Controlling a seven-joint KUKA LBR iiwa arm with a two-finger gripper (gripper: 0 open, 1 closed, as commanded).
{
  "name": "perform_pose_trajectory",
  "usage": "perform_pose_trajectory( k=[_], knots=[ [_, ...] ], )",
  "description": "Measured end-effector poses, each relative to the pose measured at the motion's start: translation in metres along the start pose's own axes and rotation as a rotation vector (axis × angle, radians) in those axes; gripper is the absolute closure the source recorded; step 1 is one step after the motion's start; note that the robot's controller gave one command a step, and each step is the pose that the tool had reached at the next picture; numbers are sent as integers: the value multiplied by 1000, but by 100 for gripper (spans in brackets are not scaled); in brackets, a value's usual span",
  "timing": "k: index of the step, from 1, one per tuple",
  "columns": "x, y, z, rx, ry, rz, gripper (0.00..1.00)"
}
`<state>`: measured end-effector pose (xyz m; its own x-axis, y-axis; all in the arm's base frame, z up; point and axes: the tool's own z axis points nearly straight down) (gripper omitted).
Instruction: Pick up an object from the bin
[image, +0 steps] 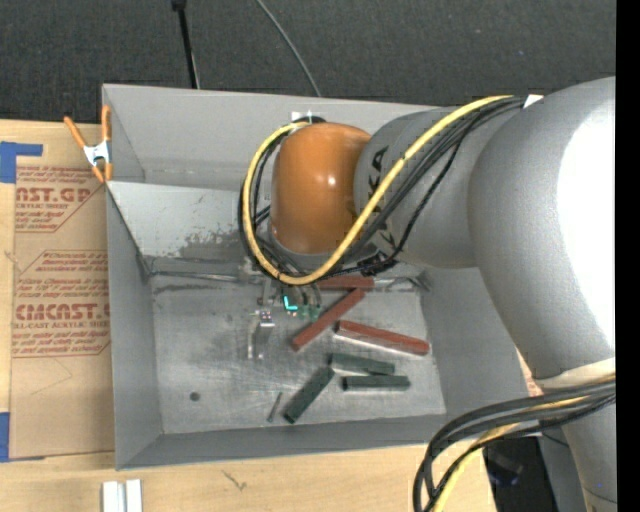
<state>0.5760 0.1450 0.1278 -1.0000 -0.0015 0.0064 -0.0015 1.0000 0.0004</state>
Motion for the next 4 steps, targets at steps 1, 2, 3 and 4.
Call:
perform_pose_trajectory(
  k=[1,2,3,4],
  knots=[
    [-2,-1,-5,-1,-7,1,0],
    [9,-65,25,0,-9,-73,0],
    [-5,-79,50,0,-6,-110,100],
    [-5,-79,50,0,-6,-110,100]
  ],
)
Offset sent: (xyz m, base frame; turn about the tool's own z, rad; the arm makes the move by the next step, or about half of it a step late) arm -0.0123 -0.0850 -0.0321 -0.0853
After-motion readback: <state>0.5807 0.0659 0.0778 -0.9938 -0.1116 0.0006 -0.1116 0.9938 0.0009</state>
